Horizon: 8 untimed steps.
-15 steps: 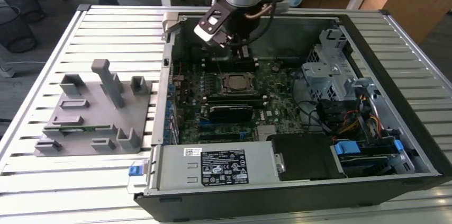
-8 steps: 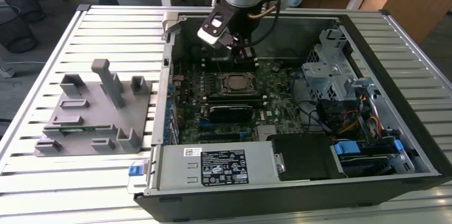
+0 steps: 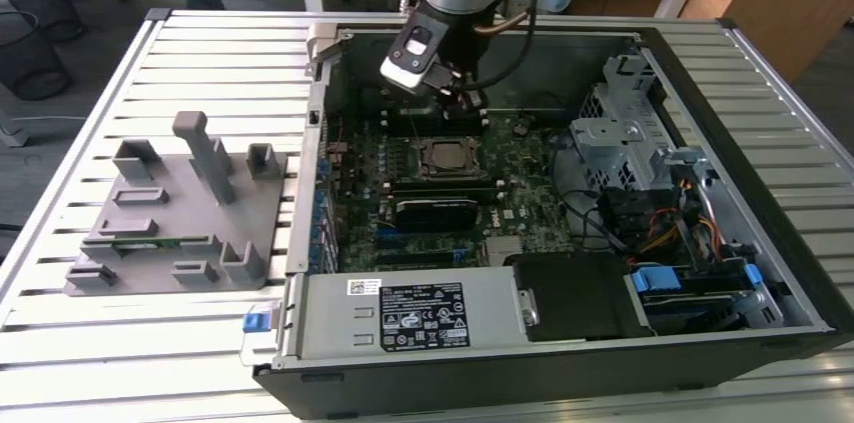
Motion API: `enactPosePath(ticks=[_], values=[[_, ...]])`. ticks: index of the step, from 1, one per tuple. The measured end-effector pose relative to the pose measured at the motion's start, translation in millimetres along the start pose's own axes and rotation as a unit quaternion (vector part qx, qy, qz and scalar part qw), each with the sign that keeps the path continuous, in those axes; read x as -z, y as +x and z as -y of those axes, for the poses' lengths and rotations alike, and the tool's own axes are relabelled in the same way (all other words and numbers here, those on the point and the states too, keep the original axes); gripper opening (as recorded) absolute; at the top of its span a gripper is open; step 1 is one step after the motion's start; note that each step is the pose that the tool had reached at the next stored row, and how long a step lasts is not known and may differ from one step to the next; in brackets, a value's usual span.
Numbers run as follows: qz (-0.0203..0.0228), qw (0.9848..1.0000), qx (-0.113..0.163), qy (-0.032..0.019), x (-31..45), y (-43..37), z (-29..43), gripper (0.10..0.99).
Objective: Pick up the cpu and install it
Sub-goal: 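Install the first cpu locking lever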
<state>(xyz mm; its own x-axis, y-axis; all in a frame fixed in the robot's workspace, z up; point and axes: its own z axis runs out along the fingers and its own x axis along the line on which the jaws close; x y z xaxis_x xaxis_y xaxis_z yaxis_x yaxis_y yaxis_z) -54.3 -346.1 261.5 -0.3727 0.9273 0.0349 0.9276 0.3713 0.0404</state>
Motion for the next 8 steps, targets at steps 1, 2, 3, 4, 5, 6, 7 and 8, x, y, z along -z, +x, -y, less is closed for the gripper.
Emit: enactPosePath(ticks=[1, 2, 3, 4, 5, 6, 7, 8], values=[[-0.0003, 1.0, 0.008, 0.0003, 0.0, 0.0, 0.0, 0.106], [-0.0006, 0.9999, 0.016, 0.0006, 0.0, 0.0, 0.0, 0.106], [-0.0009, 0.9997, 0.023, 0.0008, 0.0, 0.0, 0.0, 0.106], [-0.0011, 0.9996, 0.029, 0.001, 0.0, 0.0, 0.0, 0.106], [-0.0014, 0.9994, 0.035, 0.0012, 0.0, 0.0, 0.0, 0.106], [-0.0016, 0.9992, 0.041, 0.0014, 0.0, 0.0, 0.0, 0.106], [-0.0019, 0.9989, 0.046, 0.0016, 0.0, 0.0, 0.0, 0.106], [-0.0021, 0.9987, 0.051, 0.0018, 0.0, 0.0, 0.0, 0.106]])
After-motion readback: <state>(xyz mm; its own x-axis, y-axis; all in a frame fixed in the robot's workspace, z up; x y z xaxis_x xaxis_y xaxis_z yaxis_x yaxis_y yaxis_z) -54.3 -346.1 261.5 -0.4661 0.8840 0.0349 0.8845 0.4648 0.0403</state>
